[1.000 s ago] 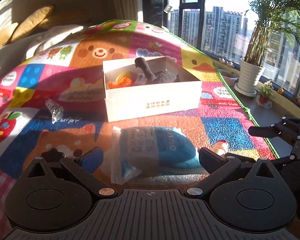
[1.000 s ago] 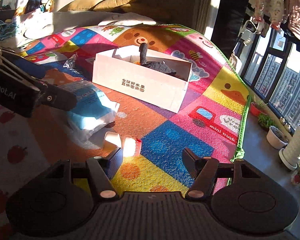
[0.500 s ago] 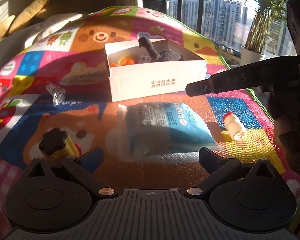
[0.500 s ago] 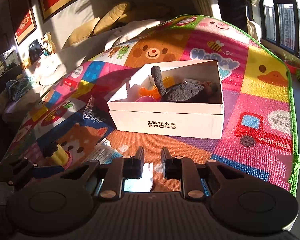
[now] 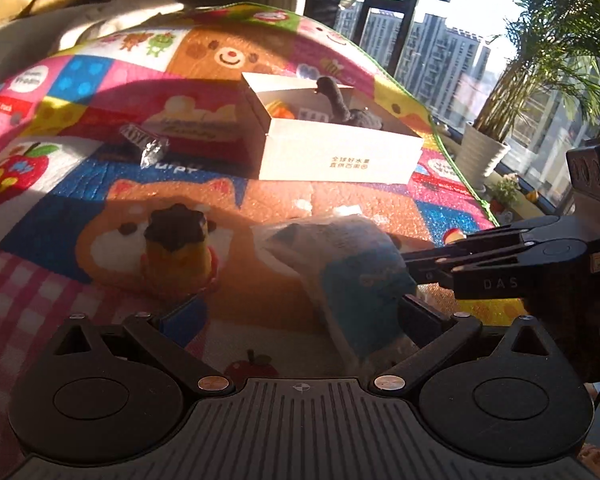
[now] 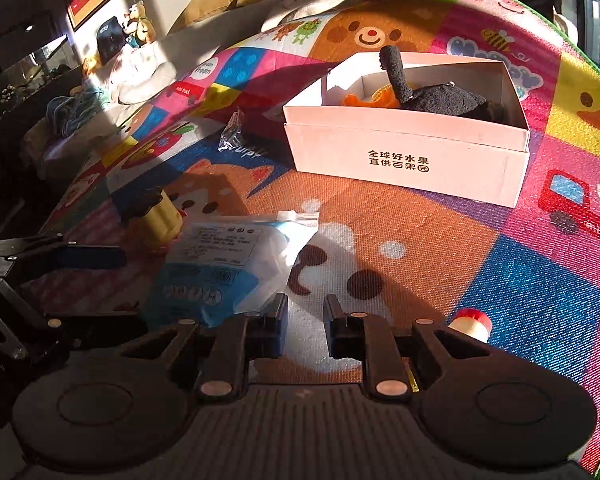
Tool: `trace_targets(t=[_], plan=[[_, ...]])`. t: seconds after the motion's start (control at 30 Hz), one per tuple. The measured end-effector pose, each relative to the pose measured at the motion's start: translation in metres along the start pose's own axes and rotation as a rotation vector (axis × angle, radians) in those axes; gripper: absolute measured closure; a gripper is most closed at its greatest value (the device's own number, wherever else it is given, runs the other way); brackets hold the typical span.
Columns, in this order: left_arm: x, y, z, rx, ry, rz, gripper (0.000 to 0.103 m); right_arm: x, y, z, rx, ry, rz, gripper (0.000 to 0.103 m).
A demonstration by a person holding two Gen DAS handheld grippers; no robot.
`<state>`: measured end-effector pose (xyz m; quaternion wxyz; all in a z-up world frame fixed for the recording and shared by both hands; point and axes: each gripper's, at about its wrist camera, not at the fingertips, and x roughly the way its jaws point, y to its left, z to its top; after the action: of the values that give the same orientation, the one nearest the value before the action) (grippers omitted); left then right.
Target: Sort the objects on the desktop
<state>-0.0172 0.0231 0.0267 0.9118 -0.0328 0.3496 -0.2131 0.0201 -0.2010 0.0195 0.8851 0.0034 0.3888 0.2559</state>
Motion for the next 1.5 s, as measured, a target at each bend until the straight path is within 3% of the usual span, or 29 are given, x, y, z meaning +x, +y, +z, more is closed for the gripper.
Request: trace_targets(t=[0.1,0.17,0.27,0.37,0.5,0.6,0.73,0.77,0.87,1.07,1.23,1.37,1.43,1.5], plan=[[0.0,-0.013,-0.002,0.047,-0.004,-0.018,0.0,-0.018,0.021,-0.02,-0.098,-0.004,0.028,0.079],[0.004,-0.022,-0.002,0.078,0.002,-0.01,0.0,-0.031,0.025,-0.028,-0.095,-0.036,0.018,0.076],[0.01,-0.035,0.001,0.102,-0.01,0.029,0.0,-0.05,0.018,-0.03,-0.044,-0.129,-0.088,0.066],[0.02,-0.049,0.006,0.132,-0.03,0.084,0.0,-0.064,-0.004,-0.028,0.055,-0.215,-0.236,0.049],[0.041,-0.066,0.01,0.17,-0.036,0.176,0.0,-0.064,-0.031,-0.027,0.154,-0.216,-0.357,0.039],[0.05,-0.072,0.01,0.196,-0.042,0.208,0.0,-0.065,-0.044,-0.031,0.208,-0.206,-0.366,0.032],[0.055,-0.067,0.008,0.16,-0.028,0.219,0.0,-0.068,-0.04,-0.039,0.176,-0.209,-0.369,0.022],[0.056,-0.064,0.008,0.144,-0.024,0.219,0.002,-0.068,-0.038,-0.039,0.17,-0.208,-0.366,0.022],[0.056,-0.06,0.008,0.116,-0.004,0.205,0.036,-0.065,-0.038,-0.039,0.176,-0.196,-0.368,0.022],[0.042,-0.053,0.001,0.086,-0.018,0.199,0.042,-0.067,-0.029,-0.04,0.148,-0.203,-0.411,0.022],[0.012,-0.06,-0.018,0.097,-0.008,0.141,0.041,-0.07,-0.016,-0.043,0.128,-0.19,-0.43,0.022],[-0.003,-0.068,-0.032,0.127,0.002,0.14,0.037,-0.072,-0.001,-0.043,0.092,-0.191,-0.415,0.022],[-0.006,-0.07,-0.036,0.135,-0.002,0.155,0.026,-0.07,0.005,-0.041,0.076,-0.192,-0.408,0.022],[-0.008,-0.07,-0.037,0.125,-0.009,0.155,0.007,-0.069,0.009,-0.04,0.062,-0.19,-0.4,0.022]])
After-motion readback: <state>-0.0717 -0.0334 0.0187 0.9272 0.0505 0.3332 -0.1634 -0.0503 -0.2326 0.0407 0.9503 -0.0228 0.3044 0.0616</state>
